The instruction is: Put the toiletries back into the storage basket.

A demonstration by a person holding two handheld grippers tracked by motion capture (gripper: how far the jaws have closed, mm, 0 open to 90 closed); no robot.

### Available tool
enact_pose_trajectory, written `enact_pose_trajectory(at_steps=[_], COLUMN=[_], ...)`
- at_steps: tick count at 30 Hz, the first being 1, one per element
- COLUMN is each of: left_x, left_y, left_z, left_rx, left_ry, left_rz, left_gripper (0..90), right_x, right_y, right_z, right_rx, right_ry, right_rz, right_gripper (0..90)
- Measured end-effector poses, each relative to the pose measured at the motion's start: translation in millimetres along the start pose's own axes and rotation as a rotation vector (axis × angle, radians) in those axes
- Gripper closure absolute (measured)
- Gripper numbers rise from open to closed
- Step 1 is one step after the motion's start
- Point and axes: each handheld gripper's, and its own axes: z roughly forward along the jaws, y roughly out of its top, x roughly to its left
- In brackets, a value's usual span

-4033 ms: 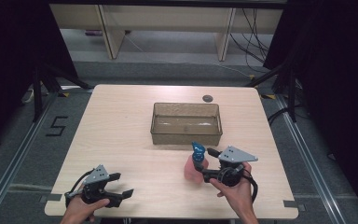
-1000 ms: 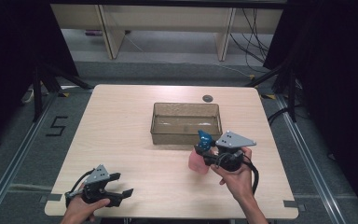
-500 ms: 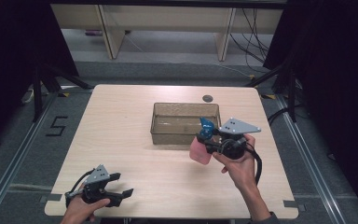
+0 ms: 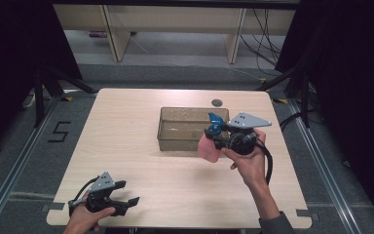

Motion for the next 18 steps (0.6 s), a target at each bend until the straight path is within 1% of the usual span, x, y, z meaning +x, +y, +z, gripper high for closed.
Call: enact_pose_trajectory(at_steps=[1,2,3,4,5,6,7,8,10,11,12,13,14,15,16,18], left_x=[-0.2,0.1,0.0,0.1,0.0,0.2,0.3,0.5,0.7,-0.2,0.2,0.3,0.3,0.3,0.1,0.1], left_y=[0.1,-0.7,-0.5,-0.3,-0.1,-0.8,-0.9,-0.5,-0.2,-0.4,-0.8,-0.8,-0.5,-0.5,-0.5,-0.8], left_z=[-0.6,0.0,0.1,0.3,-0.5,-0.4,-0.5,-0.6,-0.1,-0.2,-0.2,-0.1,0.2,0.2,0.1,-0.1], left_rx=[0.006,-0.002,-0.002,-0.003,0.004,-0.002,-0.003,-0.001,-0.004,-0.004,0.0,-0.001,-0.004,-0.004,-0.003,-0.001], left_ry=[-0.001,-0.002,0.005,0.002,0.001,-0.003,-0.001,-0.001,0.001,0.001,-0.006,-0.005,-0.004,-0.004,-0.004,-0.005], left_rz=[0.001,0.003,0.001,-0.001,-0.001,0.001,-0.002,-0.005,-0.004,-0.003,0.001,0.001,-0.001,-0.001,-0.001,0.001], left_gripper=[17.0,17.0,17.0,17.0,16.9,17.0,17.0,17.0,16.9,16.9,17.0,16.9,16.9,16.9,17.0,16.9], right_x=[-1.1,-2.7,-3.5,-6.8,-8.2,-10.8,-12.2,-14.3,-16.0,-18.3,-19.9,-22.2,-22.1,-24.5,-25.7,-28.1], right_y=[0.9,2.0,3.5,5.3,6.0,6.8,7.5,8.8,9.5,11.3,12.1,13.1,13.5,14.5,15.1,16.1], right_z=[1.1,2.5,3.3,6.8,7.7,9.5,10.7,10.5,11.2,12.6,12.7,13.9,13.9,14.0,14.1,14.6], right_rx=[0.003,-0.003,0.011,0.004,0.006,-0.005,-0.011,-0.004,-0.009,-0.009,-0.009,-0.021,-0.02,-0.02,-0.016,-0.015], right_ry=[-0.006,-0.026,-0.023,-0.025,-0.029,-0.032,-0.041,-0.04,-0.045,-0.049,-0.051,-0.052,-0.052,-0.063,-0.064,-0.06], right_rz=[0.005,-0.008,-0.003,-0.004,0.011,0.005,0.011,0.007,-0.001,0.018,0.016,0.011,0.028,0.017,0.03,0.021], right_gripper=[53.5,53.5,53.4,53.5,53.5,53.5,53.4,53.5,53.5,53.4,53.5,53.5,53.5,53.5,53.4,53.5])
